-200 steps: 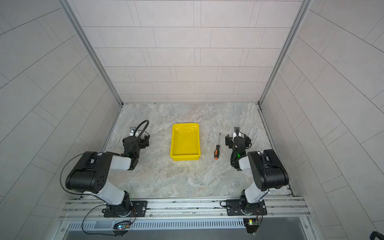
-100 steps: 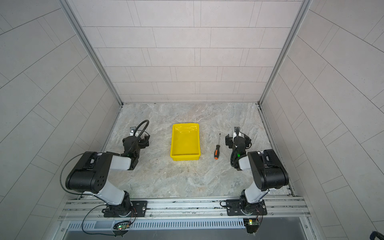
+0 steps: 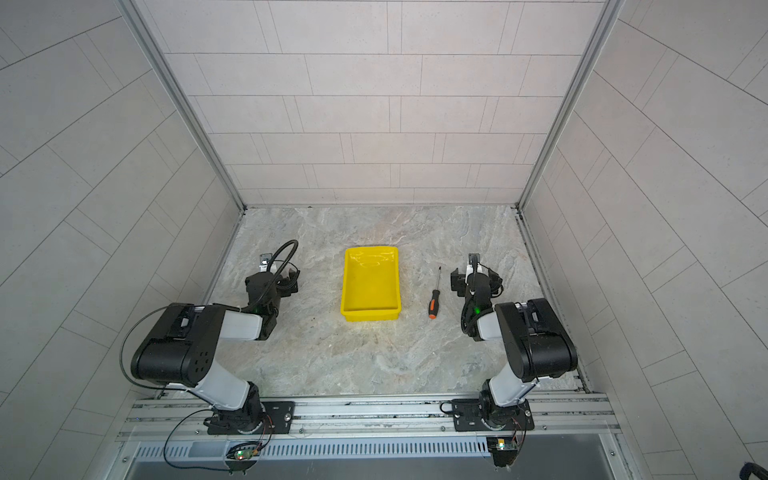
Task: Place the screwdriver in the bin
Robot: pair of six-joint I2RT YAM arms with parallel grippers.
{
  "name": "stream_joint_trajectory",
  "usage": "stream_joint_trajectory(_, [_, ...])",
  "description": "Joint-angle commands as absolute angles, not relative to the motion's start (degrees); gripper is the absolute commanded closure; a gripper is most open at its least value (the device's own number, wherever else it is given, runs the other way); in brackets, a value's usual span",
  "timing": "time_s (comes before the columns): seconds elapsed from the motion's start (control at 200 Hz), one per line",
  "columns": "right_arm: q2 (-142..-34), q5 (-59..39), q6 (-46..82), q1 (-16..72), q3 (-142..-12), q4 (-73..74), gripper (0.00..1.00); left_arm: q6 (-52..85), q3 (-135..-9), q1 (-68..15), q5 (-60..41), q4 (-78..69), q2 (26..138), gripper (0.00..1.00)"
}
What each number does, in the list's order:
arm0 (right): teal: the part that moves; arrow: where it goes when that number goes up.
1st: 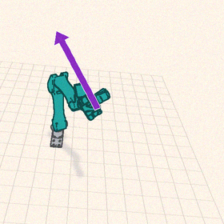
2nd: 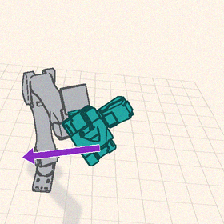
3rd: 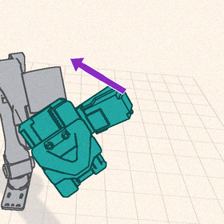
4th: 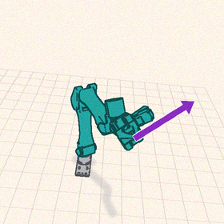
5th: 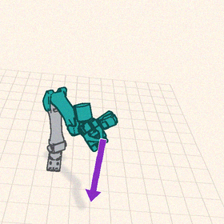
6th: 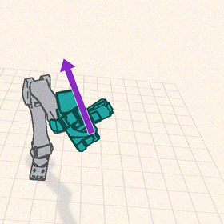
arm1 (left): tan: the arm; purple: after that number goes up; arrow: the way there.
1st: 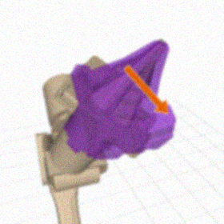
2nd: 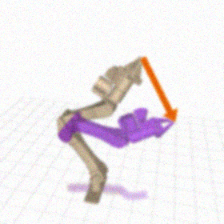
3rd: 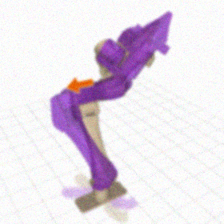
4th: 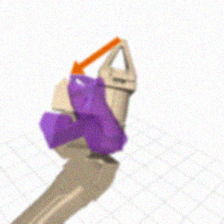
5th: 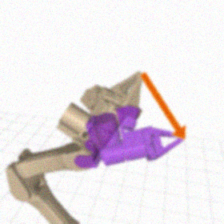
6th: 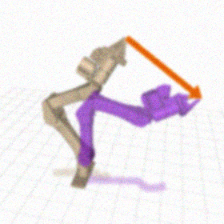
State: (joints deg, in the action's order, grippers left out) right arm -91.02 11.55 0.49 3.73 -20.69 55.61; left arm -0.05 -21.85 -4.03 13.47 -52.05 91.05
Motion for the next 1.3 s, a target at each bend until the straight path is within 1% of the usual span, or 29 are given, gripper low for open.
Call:
stream_joint_trajectory(0.0, [-90.62, 11.36, 0.63, 3.6, -21.01, 55.63, 0.01, -0.43, -22.41, -4.21, 13.28, -53.67, 90.97, 0.0])
stream_joint_trajectory(0.135, [-90.0, 11.78, -0.13, 4.13, -19.77, 57.47, 0.01, -0.57, -22.11, -4.18, 13.44, -53.97, 90.88, 0.0])
stream_joint_trajectory(0.265, [-81.53, 15.55, -3.91, 8.36, -16.96, 54.93, 0.01, -2.06, -18.84, -4.3, 10.41, -59.05, 89.78, 0.0])
stream_joint_trajectory(0.335, [-76.25, 18.82, -5.57, 11.41, -16.79, 48.42, 0.01, -2.72, -15.09, -4.85, 10.18, -64.13, 87.94, 0.0])
stream_joint_trajectory(0.405, [-70.52, 20.35, -3.39, 12.08, -18.38, 38.27, 0.01, -2.72, -12.98, -6.11, 14.16, -64.53, 83.49, 0.0])
stream_joint_trajectory(0.49, [-63.35, 21.84, -0.04, 12.13, -20.69, 25.11, 0.01, -2.66, -14.08, -7.24, 16.97, -55.03, 74.19, 0.0])
stream_joint_trajectory(0.6, [-56.49, 25.7, 5.59, 12.46, -19.49, 18.84, 0.01, -0.04, -19.68, -7.56, 19.02, -34.5, 63.08, 0.0])
stream_joint_trajectory(0.696, [-49.9, 27.98, 9.47, 13.69, -22.49, 3.75, 0.01, 3.43, -22.79, -7.97, 17.11, -19.5, 54.07, 0.0])
stream_joint_trajectory(0.746, [-46.72, 28.13, 12.81, 13.84, -21.92, 1.56, 0.01, 5.41, -24.0, -8.57, 13.85, -10.97, 48.51, 0.0])
stream_joint_trajectory(0.816, [-43.76, 27.58, 12.63, 14.3, -19.97, 3.13, 0.01, 7.67, -23.55, -9.89, 12.22, -3.36, 40.03, 0.0])
stream_joint_trajectory(0.876, [-42.91, 28.58, 12.38, 14.39, -19.12, 4.47, 0.01, 10.81, -22.06, -10.29, 12.09, 0.96, 34.39, 0.0])
stream_joint_trajectory(0.936, [-43.57, 28.26, 12.05, 14.33, -19.21, 5.17, 0.01, 13.44, -19.7, -10.3, 11.44, -0.21, 29.64, 0.0])
stream_joint_trajectory(0.996, [-45.25, 27.32, 11.61, 14.4, -20.05, 5.38, 0.01, 14.03, -18.96, -10.28, 11.85, -1.36, 27.7, 0.0])
stream_joint_trajectory(1.106, [-48.58, 26.43, 11.09, 14.72, -21.59, 5.36, 0.01, 14.57, -19.39, -10.33, 13.69, -0.16, 29.55, 0.0])
stream_joint_trajectory(1.291, [-51.15, 25.01, 10.78, 15.56, -22.82, 5.64, 0.01, 17.93, -22.5, -10.29, 12.48, 2.06, 34.56, 0.0])
